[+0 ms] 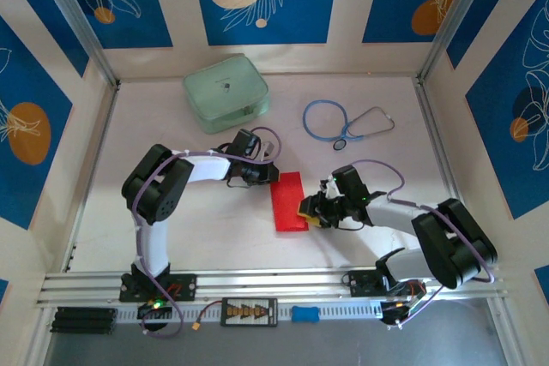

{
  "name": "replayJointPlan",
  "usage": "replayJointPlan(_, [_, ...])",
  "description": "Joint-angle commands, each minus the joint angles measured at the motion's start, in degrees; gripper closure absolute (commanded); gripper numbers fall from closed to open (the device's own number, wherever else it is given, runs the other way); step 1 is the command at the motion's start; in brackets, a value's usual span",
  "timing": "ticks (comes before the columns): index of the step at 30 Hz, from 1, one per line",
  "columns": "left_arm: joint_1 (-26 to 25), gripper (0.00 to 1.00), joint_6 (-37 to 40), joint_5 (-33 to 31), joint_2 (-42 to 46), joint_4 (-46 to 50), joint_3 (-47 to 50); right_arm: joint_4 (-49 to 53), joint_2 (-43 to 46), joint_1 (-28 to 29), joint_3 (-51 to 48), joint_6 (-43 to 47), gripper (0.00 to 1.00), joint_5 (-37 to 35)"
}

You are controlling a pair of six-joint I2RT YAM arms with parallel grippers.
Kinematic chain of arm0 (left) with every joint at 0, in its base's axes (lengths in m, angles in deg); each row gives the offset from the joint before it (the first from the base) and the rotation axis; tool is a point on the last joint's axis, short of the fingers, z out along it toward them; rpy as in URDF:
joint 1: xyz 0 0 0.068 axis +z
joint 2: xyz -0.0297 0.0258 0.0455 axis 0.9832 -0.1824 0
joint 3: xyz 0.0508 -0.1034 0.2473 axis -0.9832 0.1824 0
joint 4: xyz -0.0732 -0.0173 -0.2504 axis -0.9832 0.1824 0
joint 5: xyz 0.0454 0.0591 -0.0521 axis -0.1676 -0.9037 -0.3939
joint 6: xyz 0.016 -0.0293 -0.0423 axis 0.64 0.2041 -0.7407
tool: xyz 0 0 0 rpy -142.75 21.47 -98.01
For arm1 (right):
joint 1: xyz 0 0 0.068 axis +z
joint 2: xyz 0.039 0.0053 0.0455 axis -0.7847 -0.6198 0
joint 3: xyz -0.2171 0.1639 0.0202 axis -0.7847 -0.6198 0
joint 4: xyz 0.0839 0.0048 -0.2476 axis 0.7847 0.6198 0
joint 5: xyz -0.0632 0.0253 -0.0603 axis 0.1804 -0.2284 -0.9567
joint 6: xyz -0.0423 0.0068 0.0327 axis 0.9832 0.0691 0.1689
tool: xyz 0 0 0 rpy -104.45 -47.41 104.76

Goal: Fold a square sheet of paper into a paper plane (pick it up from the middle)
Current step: Fold the triangle a second time at the center of the table.

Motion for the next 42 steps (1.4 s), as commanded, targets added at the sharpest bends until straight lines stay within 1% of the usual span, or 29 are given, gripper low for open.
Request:
replayJointPlan(1, [0.02, 0.89, 1.04, -0.11, -2.13, 2.41, -0.48, -2.35, -1.56, -0.83, -0.26, 1.13, 0.58, 3.12])
replayJointPlan(15, [0.02, 0.89, 1.37, 0.12, -2.37, 3.25, -1.5, -5.82, -6.08, -3.84, 3.16, 7.37, 0.53, 8.5])
replayJointPlan(21, [-0.09, 0.89, 1.23, 0.2, -2.3, 3.06, -1.63, -6.2, -7.41, -4.89, 3.47, 8.55, 0.53, 9.64])
replayJointPlan(24, [0.01, 0.89, 1.18, 0.34, -2.32, 3.05, -1.78, -7.06, -7.85, -5.32, 2.69, 8.37, 0.56, 10.27])
replayJointPlan(27, [-0.1, 0.88, 1.0, 0.91, -1.75, 2.97, -1.94, -6.98, -8.22, -5.6, 2.2, 8.44, 0.63, 9.96])
replayJointPlan(33, [-0.08, 0.83, 0.65, 1.88, 0.65, 2.91, -2.74, -6.69, -10.17, -5.64, 2.57, 8.63, 0.79, 9.87])
replayJointPlan(36, [-0.11, 0.79, 0.49, 2.08, 2.35, 3.3, -2.73, -7.23, -11.11, -5.69, 2.68, 8.23, 0.83, 9.63])
replayJointPlan(42, [-0.09, 0.67, 0.96, -0.39, 8.94, 3.59, 0.14, -8.45, -12.13, -4.83, 3.45, 6.49, 0.88, 8.04])
